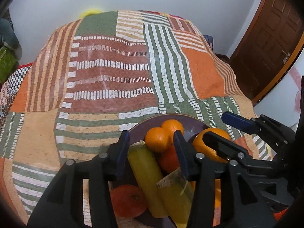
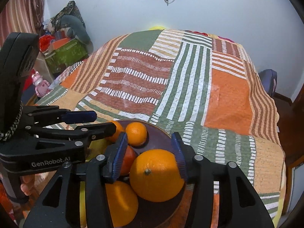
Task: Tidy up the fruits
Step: 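Carry both tangerines onto the purple plate and open both tools, then move both tools toward the dark red grapes on the quilt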
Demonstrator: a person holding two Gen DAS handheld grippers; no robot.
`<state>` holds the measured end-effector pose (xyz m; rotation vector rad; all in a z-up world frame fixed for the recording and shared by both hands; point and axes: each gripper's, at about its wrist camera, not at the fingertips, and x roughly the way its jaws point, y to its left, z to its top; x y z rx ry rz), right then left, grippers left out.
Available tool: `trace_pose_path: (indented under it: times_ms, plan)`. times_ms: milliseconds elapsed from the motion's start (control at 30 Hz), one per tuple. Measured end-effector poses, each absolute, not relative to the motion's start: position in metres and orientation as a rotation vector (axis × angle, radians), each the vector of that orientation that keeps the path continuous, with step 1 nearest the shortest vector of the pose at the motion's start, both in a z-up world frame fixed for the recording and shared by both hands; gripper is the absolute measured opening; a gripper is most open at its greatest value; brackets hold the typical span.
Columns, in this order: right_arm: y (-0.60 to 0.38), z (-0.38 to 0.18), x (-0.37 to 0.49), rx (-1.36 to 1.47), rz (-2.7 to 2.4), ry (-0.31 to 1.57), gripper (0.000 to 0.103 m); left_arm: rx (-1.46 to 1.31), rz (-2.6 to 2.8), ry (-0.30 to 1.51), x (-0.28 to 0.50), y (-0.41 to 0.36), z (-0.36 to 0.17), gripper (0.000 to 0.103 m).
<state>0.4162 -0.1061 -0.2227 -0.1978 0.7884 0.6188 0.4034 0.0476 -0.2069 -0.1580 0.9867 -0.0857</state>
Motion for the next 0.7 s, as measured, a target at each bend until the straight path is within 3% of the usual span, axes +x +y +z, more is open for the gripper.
trace_pose_path:
  times_ms: [400, 500, 700]
  plan:
    - [-0.130, -0.177, 0.369, -0.171, 0.599, 0.712, 0.047, -0.068, -0.026, 0.855, 0.333, 0.050, -0.143, 0.048]
    - [-0.134, -0.165, 0.355, -0.166, 0.591, 0.691, 0.048, -0.062, -0.019, 0.817, 0.307, 0.051, -0.126, 0.056]
    - [-0.145, -0.149, 0.317, -0.168, 0.585, 0.656, 0.048, -0.043, -0.013, 0.769, 0.255, 0.052, -0.102, 0.060]
